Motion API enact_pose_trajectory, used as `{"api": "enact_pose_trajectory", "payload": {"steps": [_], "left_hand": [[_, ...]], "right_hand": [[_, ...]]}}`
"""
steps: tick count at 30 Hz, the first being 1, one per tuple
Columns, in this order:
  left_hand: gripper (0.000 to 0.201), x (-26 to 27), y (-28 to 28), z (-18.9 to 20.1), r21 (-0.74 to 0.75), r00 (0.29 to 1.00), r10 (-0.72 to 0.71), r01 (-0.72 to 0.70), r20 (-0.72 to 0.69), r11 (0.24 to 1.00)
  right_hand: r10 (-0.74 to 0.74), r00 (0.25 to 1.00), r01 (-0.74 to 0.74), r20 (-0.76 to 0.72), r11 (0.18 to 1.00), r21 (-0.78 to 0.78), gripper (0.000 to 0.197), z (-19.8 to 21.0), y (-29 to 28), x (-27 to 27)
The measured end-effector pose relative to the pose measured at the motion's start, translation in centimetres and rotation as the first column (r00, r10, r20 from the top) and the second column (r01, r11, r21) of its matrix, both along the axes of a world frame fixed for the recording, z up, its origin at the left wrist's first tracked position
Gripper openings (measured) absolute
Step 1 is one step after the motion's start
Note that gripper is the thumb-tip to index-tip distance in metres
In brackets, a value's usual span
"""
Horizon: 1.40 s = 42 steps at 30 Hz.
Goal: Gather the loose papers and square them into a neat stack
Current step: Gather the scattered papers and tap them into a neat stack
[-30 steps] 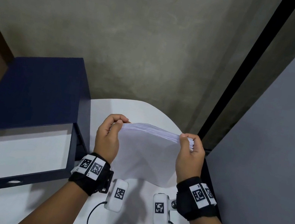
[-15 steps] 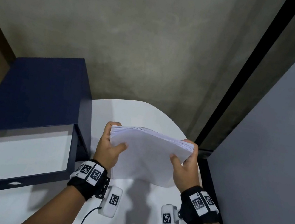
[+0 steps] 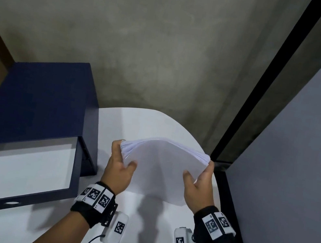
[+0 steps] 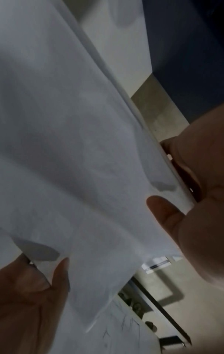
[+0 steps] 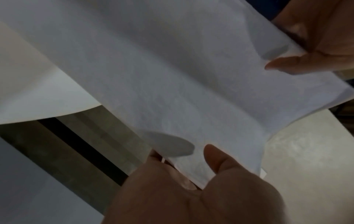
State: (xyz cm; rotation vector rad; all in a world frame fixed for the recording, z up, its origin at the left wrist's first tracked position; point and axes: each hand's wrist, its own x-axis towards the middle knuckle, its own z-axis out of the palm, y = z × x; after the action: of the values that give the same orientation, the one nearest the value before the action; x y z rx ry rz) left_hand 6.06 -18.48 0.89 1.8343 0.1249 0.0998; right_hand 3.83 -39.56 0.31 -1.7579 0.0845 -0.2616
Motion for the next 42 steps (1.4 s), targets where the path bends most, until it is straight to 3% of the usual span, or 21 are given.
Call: {"api": "enact_pose_trajectory", "payload": {"steps": [7,11,17,21,26,28,30,32,35,37,39,40,42], "left_hand": [[0.053,1.0,-0.3,0.4,-0.023,0.999,0.032,-0.033,-0.021,0.999],[0.048,1.7,0.4,-0.3,-0.033,0.998,0.067,-0.068,-0.008,0.997],[0.061,2.0,0.9,-1.1,-0.045,0.995,0.039,-0.043,-0.089,0.998],[0.043,2.6,0.8,-0.5,-0.03,0.999,0.038,-0.038,-0.017,0.999],[0.042,1.9,0.8,-0.5,-0.061,0.999,0.051,-0.05,0.014,0.997],[0.047,1.4,0.7,-1.3,-0.062,0.996,0.047,-0.052,-0.079,0.997],[0.064,1.0,0.9,-2.2,-0.087,0.982,0.061,-0.077,-0.18,0.993],[0.075,0.9,1.3,-2.6,-0.107,0.978,0.069,-0.091,-0.195,0.99],[0.043,1.1,1.4,-2.5,-0.109,0.992,0.065,-0.077,-0.111,0.991],[0.032,1.3,1.5,-2.3,-0.071,0.997,0.042,-0.047,-0.072,0.996],[0.032,1.4,1.4,-2.2,-0.059,0.998,0.026,-0.029,-0.051,0.998],[0.033,1.5,1.3,-2.1,-0.054,0.999,0.016,-0.018,-0.036,0.998],[0.033,1.5,0.6,-1.7,-0.017,0.999,-0.034,0.034,0.028,0.999]], "right_hand": [[-0.017,1.0,0.017,0.013,0.999,-0.038,0.035,0.6,0.3,1.0],[-0.008,1.0,0.009,0.024,0.999,-0.038,0.041,0.6,0.1,1.3],[-0.011,0.998,0.009,-0.059,0.999,-0.03,0.044,-0.4,-0.2,1.1],[-0.026,0.999,0.025,-0.043,1.0,-0.014,0.037,0.3,0.2,1.8],[-0.029,0.999,0.031,-0.033,0.999,0.037,0.044,0.3,-0.2,1.7],[-0.007,0.996,0.007,-0.092,1.0,-0.005,0.046,-0.6,-0.2,1.1],[0.0,0.988,-0.006,-0.152,0.999,-0.038,0.052,-1.4,-0.1,0.6],[-0.01,0.988,0.006,-0.156,1.0,-0.026,0.059,-1.6,-0.1,0.4],[-0.049,0.998,0.048,-0.045,0.999,-0.018,0.06,0.0,0.2,0.6],[-0.074,0.983,0.087,0.167,0.993,-0.074,0.06,2.2,0.5,0.8],[-0.037,0.927,0.144,0.372,0.954,-0.264,0.062,4.8,0.9,1.2],[0.034,0.906,0.161,0.422,0.894,-0.418,0.064,6.1,1.2,1.4],[0.206,0.921,0.116,0.331,0.667,-0.736,0.068,8.5,2.3,1.6]]}}
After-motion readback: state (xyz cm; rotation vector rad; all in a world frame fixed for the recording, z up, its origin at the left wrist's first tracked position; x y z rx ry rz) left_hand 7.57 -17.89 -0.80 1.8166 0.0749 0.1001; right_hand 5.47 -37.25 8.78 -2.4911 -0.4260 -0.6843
